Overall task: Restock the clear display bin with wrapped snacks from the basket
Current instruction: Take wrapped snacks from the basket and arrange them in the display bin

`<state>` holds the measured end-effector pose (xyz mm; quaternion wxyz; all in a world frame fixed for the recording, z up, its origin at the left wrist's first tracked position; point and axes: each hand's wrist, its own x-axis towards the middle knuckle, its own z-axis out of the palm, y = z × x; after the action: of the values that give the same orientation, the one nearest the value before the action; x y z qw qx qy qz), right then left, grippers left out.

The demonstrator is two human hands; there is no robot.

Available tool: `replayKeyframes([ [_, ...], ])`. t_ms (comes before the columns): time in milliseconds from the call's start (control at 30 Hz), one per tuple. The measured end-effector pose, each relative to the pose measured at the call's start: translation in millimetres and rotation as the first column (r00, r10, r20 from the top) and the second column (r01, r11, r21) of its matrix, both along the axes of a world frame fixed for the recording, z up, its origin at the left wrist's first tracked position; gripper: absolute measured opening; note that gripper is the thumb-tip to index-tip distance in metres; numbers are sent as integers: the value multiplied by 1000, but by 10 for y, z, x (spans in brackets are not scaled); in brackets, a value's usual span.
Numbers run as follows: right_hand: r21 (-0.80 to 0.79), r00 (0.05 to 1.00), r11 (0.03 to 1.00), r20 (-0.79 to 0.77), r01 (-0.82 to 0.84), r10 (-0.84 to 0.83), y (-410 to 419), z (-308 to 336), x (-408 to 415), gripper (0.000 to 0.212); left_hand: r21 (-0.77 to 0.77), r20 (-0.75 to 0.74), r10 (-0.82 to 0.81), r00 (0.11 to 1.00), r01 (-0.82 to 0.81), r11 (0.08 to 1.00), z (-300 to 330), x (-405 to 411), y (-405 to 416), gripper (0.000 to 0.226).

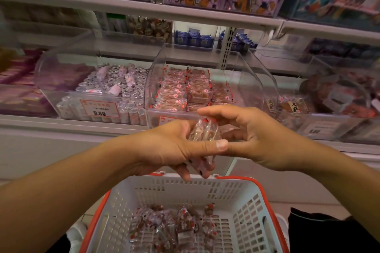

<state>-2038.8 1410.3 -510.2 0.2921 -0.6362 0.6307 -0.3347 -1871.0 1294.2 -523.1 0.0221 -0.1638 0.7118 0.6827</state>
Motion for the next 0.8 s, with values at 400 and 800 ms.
replayKeyframes([
  [400, -23, 969, 992, 219, 121, -113, -622, 413, -334, 24, -20, -256, 501, 827, -523, 852, 270, -63, -511, 45],
  [800, 25, 866, 914, -331, 405, -374, -1128, -74, -566, 37, -965, -258, 157, 953, -263, 15, -31, 17, -708, 24],
])
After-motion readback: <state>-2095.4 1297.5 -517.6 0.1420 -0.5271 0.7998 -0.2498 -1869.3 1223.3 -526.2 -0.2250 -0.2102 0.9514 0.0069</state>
